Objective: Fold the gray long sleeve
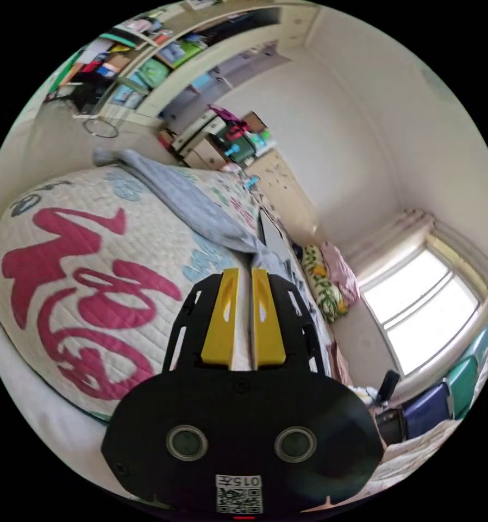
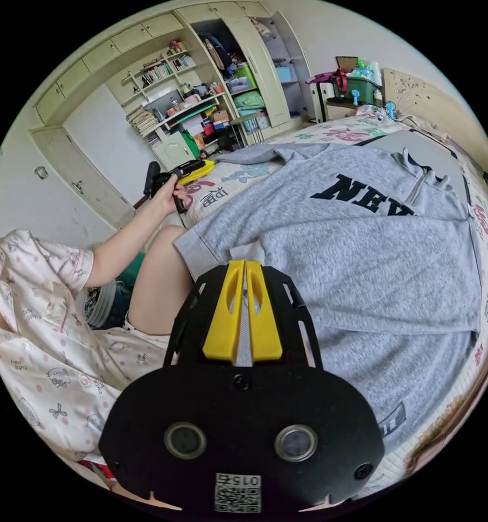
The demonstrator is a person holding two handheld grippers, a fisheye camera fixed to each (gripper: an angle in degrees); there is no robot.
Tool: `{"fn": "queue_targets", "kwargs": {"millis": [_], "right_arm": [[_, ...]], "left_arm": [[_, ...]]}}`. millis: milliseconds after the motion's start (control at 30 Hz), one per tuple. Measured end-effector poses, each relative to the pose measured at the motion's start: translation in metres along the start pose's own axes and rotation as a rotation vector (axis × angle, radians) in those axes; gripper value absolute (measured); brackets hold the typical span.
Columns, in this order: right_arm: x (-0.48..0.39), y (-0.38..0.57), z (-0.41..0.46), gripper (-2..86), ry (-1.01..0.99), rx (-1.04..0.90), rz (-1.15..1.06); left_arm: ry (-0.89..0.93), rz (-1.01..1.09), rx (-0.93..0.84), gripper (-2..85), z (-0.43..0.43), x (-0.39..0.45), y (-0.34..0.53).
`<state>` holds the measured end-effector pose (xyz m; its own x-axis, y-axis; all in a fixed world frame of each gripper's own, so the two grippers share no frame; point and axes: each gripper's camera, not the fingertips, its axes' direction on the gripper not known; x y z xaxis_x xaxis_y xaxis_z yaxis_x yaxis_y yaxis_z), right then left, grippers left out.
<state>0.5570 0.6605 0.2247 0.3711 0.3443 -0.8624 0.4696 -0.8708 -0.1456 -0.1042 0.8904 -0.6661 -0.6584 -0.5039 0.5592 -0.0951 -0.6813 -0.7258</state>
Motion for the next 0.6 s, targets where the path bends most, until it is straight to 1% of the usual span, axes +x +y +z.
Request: {"fn": "queue_targets", "kwargs": {"millis": [133, 200, 300, 367, 467, 533, 600], "right_arm": [[-0.002, -0.019, 0.017, -0.3, 0.011, -0.089, 0.008], [0.001, -0.028, 0.02, -0.4, -0.001, -0.119, 0.036], [0.005, -0.039, 0.009, -0.4, -0.016, -0.113, 0.053], [0.006, -0.044, 0.001, -0.4, -0.024, -0.106, 0.042], [0.006, -0.052, -0.013, -0.5, -0.024, -0.073, 0.061], [0.006, -0.058, -0.022, -0.5, -0.022, -0.054, 0.076], [0.005, -0.067, -0.035, -0.5, -0.021, -0.035, 0.087]], "left_arm": [[-0.052, -0.121, 0.062, 9.3, -0.006, -0.046, -0.035], [-0.187, -0.163, 0.142, 11.3, -0.009, -0.063, -0.052], [-0.278, -0.211, 0.202, 13.6, -0.006, -0.082, -0.074], [-0.26, -0.233, 0.232, 13.7, 0.0, -0.092, -0.085], [-0.287, -0.3, 0.28, 13.2, 0.011, -0.106, -0.098], [-0.287, -0.33, 0.296, 11.5, 0.021, -0.111, -0.103], [-0.243, -0.352, 0.241, 6.5, 0.032, -0.117, -0.113]]}}
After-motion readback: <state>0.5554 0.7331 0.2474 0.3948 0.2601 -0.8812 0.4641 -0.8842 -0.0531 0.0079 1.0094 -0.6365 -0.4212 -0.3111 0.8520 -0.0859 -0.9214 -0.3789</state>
